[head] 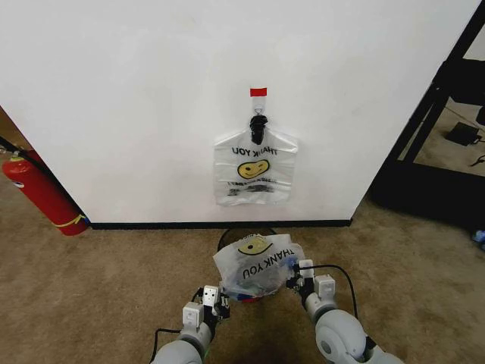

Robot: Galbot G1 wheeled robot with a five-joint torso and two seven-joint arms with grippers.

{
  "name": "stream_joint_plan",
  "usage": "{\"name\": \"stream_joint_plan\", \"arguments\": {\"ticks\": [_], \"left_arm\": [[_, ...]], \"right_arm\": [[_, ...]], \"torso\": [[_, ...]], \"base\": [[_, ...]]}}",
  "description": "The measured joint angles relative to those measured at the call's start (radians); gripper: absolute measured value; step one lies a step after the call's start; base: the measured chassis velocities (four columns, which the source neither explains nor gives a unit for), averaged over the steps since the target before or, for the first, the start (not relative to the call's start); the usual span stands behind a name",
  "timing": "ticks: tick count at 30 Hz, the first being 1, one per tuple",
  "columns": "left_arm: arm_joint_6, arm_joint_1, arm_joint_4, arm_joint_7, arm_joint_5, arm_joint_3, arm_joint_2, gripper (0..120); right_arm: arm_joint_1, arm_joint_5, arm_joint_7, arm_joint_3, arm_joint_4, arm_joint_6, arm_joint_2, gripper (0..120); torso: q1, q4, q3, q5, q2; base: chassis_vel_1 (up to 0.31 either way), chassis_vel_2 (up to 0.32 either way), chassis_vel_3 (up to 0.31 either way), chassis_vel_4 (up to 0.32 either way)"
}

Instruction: Pick up the garbage bag from the wall and place it over the trash bin.

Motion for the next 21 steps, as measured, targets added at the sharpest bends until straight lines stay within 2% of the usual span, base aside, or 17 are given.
{"name": "stream_joint_plan", "arguments": {"ticks": [15, 19, 21], "left_arm": [[-0.006, -0.034, 0.061, 0.001, 0.007, -0.001, -0.023, 0], [-0.008, -0.036, 0.059, 0.0, 0.008, 0.0, -0.029, 0], [-0.009, -0.027, 0.032, 0.005, 0.012, 0.003, -0.02, 2]], "right_arm": [[0.023, -0.048, -0.015, 0.001, -0.066, 0.035, 0.003, 0], [0.029, -0.053, -0.017, 0.002, -0.077, 0.041, 0.006, 0], [0.028, -0.06, -0.022, 0.004, -0.078, 0.042, 0.006, 0]], "torso": [[0.0, 0.0, 0.0, -0.0001, 0.0], [0.0, 0.0, 0.0, 0.0, 0.0], [0.0, 0.0, 0.0, -0.0001, 0.0]], "base": [[0.0, 0.0, 0.0, 0.0], [0.0, 0.0, 0.0, 0.0], [0.0, 0.0, 0.0, 0.0]]}}
